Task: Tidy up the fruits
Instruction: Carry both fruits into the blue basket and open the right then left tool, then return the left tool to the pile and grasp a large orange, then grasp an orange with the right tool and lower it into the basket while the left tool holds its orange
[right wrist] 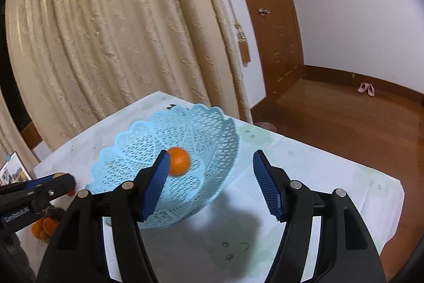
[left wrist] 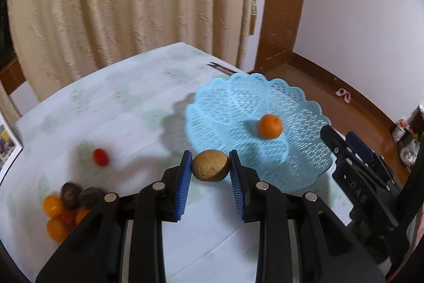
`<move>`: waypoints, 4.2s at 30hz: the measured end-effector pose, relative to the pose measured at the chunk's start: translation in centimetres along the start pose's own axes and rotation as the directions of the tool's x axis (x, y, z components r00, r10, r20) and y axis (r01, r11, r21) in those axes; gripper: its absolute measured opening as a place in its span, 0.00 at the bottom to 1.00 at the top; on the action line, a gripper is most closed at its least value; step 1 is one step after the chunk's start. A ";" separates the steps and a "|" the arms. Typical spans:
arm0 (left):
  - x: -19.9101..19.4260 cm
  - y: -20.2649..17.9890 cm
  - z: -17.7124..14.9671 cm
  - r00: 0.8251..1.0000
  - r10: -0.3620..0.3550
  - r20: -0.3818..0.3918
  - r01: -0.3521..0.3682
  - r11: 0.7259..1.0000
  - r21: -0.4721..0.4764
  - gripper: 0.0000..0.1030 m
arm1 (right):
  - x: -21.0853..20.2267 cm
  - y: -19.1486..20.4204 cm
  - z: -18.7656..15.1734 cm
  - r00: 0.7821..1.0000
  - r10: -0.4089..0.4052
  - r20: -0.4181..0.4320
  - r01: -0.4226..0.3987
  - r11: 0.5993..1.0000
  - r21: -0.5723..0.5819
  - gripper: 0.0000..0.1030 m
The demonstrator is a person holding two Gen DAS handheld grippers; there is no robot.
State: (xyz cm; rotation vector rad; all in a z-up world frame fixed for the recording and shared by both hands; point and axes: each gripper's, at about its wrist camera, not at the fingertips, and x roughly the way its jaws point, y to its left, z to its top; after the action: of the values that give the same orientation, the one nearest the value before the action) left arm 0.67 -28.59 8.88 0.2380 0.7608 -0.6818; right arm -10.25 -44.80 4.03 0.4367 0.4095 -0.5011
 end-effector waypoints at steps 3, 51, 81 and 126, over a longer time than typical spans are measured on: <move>1.2 -1.2 0.6 0.999 -0.031 -0.011 0.031 0.999 0.012 0.28 | -0.1 -0.5 0.1 1.000 -0.013 0.005 0.012 1.000 0.012 0.65; -3.6 19.2 -4.8 0.952 0.298 -0.070 -0.305 0.902 -0.305 0.66 | -1.5 5.6 -1.1 0.987 0.150 -0.059 -0.154 0.986 -0.067 0.72; -3.9 24.7 -9.2 0.942 0.316 -0.117 -0.337 0.879 -0.336 0.81 | -1.6 14.5 -4.7 0.931 0.283 -0.229 -0.336 0.910 -0.242 0.73; -6.4 25.3 -7.7 0.952 0.303 -0.049 -0.299 0.882 -0.363 0.44 | 4.7 27.2 -10.2 0.688 0.382 -0.617 -0.617 0.755 -0.221 0.53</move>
State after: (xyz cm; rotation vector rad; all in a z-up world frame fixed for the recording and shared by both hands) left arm 9.37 -2.90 6.90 0.0080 0.8063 -0.2354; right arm 5.38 -20.01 1.36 0.2479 0.8923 0.2945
